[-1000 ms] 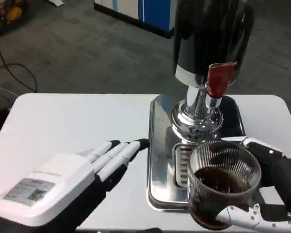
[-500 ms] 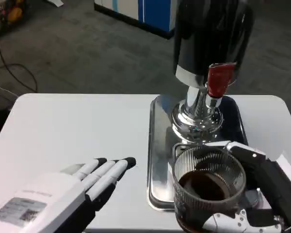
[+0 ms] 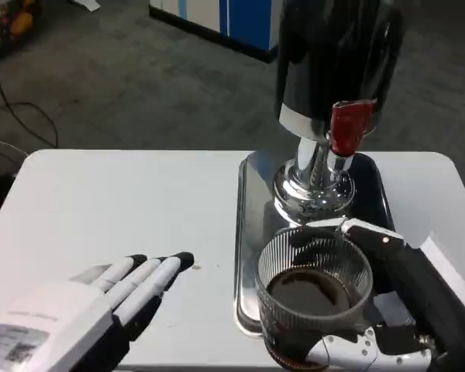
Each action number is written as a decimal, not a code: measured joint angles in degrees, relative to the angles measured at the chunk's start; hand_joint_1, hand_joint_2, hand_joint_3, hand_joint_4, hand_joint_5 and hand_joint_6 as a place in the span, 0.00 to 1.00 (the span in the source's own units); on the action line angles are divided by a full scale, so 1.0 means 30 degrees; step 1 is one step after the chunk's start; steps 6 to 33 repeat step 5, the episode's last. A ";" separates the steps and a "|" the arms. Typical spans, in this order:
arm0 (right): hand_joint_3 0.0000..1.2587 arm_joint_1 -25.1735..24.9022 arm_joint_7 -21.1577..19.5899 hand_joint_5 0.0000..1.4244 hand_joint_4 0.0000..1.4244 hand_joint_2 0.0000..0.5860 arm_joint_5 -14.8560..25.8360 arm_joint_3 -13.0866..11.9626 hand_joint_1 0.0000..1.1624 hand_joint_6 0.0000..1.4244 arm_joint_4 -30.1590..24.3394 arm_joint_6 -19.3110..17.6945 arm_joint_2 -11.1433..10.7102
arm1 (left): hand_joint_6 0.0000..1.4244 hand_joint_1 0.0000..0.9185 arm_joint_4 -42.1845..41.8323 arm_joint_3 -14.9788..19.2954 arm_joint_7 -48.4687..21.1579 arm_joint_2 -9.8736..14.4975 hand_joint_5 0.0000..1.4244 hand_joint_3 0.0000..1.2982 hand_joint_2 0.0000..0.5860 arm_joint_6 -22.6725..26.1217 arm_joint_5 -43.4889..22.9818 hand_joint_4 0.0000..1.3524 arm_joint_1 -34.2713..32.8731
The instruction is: Grasp the cup under the faucet to collect the drink, then remove the cup.
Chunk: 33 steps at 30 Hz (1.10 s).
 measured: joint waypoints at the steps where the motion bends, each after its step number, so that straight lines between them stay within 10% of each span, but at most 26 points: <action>1: 0.87 -0.0042 0.0001 1.00 0.89 0.30 -0.0013 0.0049 0.72 1.00 0.0000 0.0041 0.0005 | 0.03 0.00 0.0000 0.0063 -0.0015 -0.0078 0.00 0.00 0.26 -0.0037 -0.0087 0.00 0.0035; 33: 0.87 -0.0130 0.0003 1.00 0.89 0.31 -0.0056 0.0320 0.71 1.00 0.0000 0.0137 0.0027 | 0.03 0.00 0.0000 0.0496 -0.0189 -0.0161 0.00 0.00 0.26 -0.0142 -0.0514 0.00 0.0260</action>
